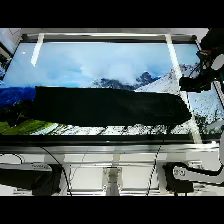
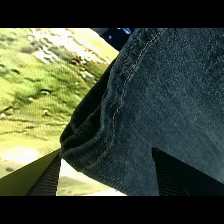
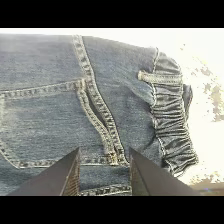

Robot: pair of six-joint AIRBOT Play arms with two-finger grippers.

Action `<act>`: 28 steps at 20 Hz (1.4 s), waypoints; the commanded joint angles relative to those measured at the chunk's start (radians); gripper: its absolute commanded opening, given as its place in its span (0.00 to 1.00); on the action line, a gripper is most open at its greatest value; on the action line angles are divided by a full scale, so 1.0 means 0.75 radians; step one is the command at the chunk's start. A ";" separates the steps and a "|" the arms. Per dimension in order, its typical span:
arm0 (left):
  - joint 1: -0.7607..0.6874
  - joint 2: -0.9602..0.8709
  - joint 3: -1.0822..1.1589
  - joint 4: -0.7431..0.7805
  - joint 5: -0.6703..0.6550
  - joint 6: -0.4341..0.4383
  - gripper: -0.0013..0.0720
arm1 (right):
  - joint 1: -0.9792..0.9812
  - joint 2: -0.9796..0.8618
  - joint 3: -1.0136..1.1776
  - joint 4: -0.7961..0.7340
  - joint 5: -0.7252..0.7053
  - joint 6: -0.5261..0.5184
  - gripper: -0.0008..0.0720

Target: Fold the clothes and pants, and hang the long-sleeved shirts on hangers.

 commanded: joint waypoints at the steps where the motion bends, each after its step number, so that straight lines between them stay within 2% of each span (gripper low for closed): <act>1: -0.016 -0.005 0.001 -0.005 0.064 0.003 0.80 | -0.001 0.014 0.013 0.031 -0.004 0.001 0.49; 3: -0.044 -0.007 0.001 -0.009 0.101 0.003 0.79 | -0.001 0.014 0.013 0.031 -0.004 0.001 0.49; 4: -0.060 -0.013 0.001 -0.015 0.106 0.003 0.73 | -0.001 0.014 0.013 0.031 -0.004 0.001 0.49; 7: -0.120 -0.057 0.001 -0.015 0.105 0.004 0.40 | -0.001 0.014 0.013 0.031 -0.004 0.001 0.49; 9: -0.166 -0.081 0.004 -0.016 0.105 0.032 0.11 | -0.001 0.014 0.013 0.031 -0.004 0.001 0.49; 10: -0.184 -0.079 0.012 -0.016 0.104 0.081 0.06 | -0.001 0.014 0.013 0.031 -0.003 0.001 0.49; 13: -0.189 -0.062 0.095 -0.014 0.050 0.083 0.05 | -0.001 0.014 0.013 0.031 -0.003 0.001 0.48; 18: -0.185 -0.033 0.340 0.148 -0.183 -0.024 0.05 | 0.001 0.014 0.013 0.069 0.000 0.001 0.48; 22: -0.210 0.006 0.444 0.160 -0.333 -0.022 0.05 | 0.001 0.014 0.013 0.074 -0.005 0.001 0.48; 25: -0.312 0.051 0.482 0.172 -0.378 -0.022 0.05 | 0.001 0.014 0.013 0.105 -0.006 0.001 0.48; 28: -0.537 0.057 0.587 0.174 -0.470 -0.023 0.05 | 0.001 0.014 0.013 0.108 -0.006 0.001 0.48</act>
